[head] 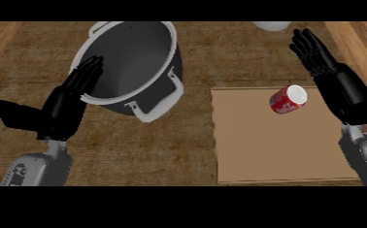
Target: Pick the can from the tray and place it in the pot
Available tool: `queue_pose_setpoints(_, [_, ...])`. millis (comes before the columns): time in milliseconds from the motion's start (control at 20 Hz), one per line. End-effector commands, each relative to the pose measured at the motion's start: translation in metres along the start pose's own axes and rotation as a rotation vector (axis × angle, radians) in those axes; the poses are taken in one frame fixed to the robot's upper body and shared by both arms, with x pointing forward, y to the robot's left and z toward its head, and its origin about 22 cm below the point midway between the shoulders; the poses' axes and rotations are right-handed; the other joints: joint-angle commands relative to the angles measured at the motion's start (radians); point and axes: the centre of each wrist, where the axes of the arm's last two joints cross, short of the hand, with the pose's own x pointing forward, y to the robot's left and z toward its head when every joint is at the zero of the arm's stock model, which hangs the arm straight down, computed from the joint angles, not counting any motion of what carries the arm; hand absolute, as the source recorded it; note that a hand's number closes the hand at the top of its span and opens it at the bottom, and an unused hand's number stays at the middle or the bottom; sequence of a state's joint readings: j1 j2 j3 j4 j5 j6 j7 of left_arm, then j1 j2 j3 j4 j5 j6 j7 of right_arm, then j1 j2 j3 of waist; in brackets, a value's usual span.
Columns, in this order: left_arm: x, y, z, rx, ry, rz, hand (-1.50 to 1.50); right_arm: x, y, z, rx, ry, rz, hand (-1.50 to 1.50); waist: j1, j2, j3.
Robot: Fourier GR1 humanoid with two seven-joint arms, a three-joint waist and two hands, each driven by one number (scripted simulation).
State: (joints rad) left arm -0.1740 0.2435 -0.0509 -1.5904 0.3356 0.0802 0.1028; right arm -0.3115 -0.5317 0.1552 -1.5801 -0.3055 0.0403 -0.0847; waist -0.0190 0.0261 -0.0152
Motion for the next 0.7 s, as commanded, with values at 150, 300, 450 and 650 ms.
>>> queue_pose_setpoints(150, [0.021,0.014,-0.015,0.133,-0.075,-0.140,0.00,-0.010,-0.074,-0.023,0.094,-0.077,-0.066,1.50,0.069,-0.006,0.020])
queue_pose_setpoints(300, [0.015,0.023,-0.009,0.120,-0.040,-0.145,0.00,0.064,-0.094,-0.035,0.238,-0.189,0.480,1.50,0.089,-0.020,0.005])
queue_pose_setpoints(450, [0.023,0.027,-0.011,0.157,-0.044,-0.177,0.00,-0.038,-0.120,-0.006,0.079,-0.137,0.159,-1.50,0.094,0.004,0.022])
queue_pose_setpoints(650, [0.027,0.011,-0.017,0.167,-0.033,-0.177,0.00,-0.053,-0.138,0.010,0.133,-0.309,0.061,-1.50,0.080,0.000,0.024])
